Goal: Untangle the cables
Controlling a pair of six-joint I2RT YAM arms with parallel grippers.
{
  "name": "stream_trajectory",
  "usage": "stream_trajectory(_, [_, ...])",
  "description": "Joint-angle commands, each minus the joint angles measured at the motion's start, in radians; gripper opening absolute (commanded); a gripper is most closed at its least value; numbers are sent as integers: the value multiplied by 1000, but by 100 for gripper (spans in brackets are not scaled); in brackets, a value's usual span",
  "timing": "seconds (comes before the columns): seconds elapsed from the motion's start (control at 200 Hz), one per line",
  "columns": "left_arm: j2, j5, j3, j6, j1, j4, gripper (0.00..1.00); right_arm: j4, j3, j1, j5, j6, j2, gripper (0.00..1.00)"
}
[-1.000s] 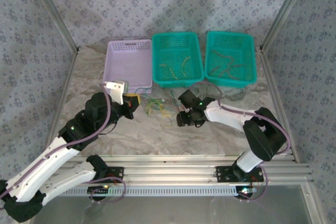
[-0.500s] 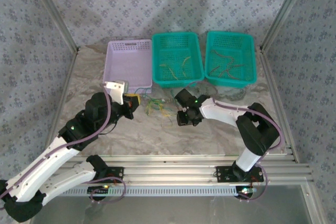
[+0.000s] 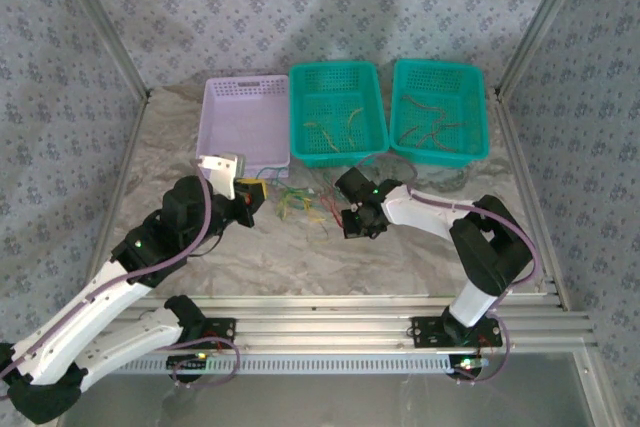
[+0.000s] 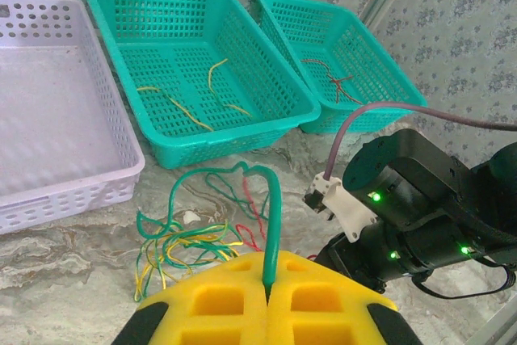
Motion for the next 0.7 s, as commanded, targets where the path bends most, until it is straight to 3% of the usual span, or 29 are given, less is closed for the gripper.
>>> stream_trajectory(0.0, [-10, -13, -2, 16, -8, 10, 0, -48, 12, -5, 26, 6, -16, 0])
stream_trajectory(0.695, [-15, -8, -8, 10, -7, 14, 0, -138, 10, -54, 87, 0, -181, 0])
